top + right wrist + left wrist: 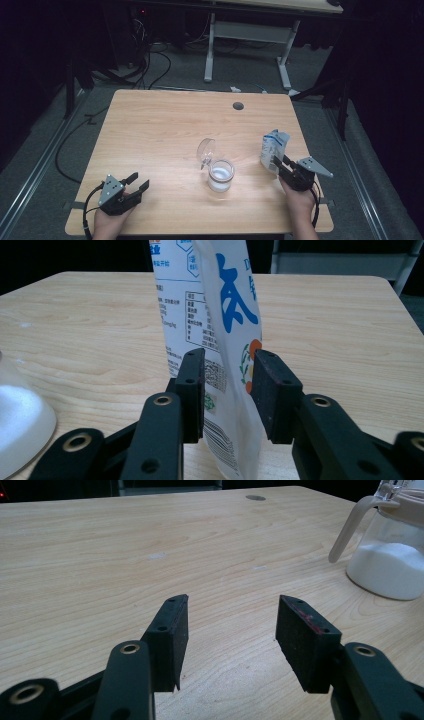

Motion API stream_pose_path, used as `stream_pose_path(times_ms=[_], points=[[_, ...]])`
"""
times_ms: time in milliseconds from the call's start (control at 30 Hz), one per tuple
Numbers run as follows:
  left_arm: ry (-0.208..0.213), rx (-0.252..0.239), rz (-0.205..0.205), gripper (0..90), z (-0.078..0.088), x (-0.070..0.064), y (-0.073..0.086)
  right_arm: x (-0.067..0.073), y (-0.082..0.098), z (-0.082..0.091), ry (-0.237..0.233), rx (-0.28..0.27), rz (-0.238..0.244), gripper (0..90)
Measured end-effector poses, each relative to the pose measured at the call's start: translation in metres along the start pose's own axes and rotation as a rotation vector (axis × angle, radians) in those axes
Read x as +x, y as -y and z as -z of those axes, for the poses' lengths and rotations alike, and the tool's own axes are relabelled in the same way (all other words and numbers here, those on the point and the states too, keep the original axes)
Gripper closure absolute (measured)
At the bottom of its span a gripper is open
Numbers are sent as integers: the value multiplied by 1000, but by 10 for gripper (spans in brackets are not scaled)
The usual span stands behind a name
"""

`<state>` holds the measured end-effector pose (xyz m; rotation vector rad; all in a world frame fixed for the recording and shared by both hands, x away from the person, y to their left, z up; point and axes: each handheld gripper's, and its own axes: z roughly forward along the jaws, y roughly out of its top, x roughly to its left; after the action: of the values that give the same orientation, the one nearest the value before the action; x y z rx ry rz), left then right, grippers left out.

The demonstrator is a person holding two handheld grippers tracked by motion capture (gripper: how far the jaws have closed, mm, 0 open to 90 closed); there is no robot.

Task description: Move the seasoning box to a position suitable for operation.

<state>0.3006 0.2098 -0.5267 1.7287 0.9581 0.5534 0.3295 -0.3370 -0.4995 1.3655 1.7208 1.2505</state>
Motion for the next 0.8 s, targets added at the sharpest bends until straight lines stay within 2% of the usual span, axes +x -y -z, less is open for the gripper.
stream_pose_path(times_ms=[300, 500, 667, 767, 800], points=[[-1, 1, -2, 472, 1, 0, 0, 5, -2, -3, 9, -1, 21, 568], [3, 9, -4, 480, -1, -1, 0, 5, -2, -1, 28, -1, 17, 435], [15, 13, 2, 493, -8, -4, -4, 6, 3, 8, 72, 7, 32, 377], [11, 25, 3, 490, -14, -6, -7, 6, 7, 17, 71, 11, 22, 371], [23, 29, 13, 488, -17, -6, -8, 7, 8, 20, 73, 10, 21, 367]])
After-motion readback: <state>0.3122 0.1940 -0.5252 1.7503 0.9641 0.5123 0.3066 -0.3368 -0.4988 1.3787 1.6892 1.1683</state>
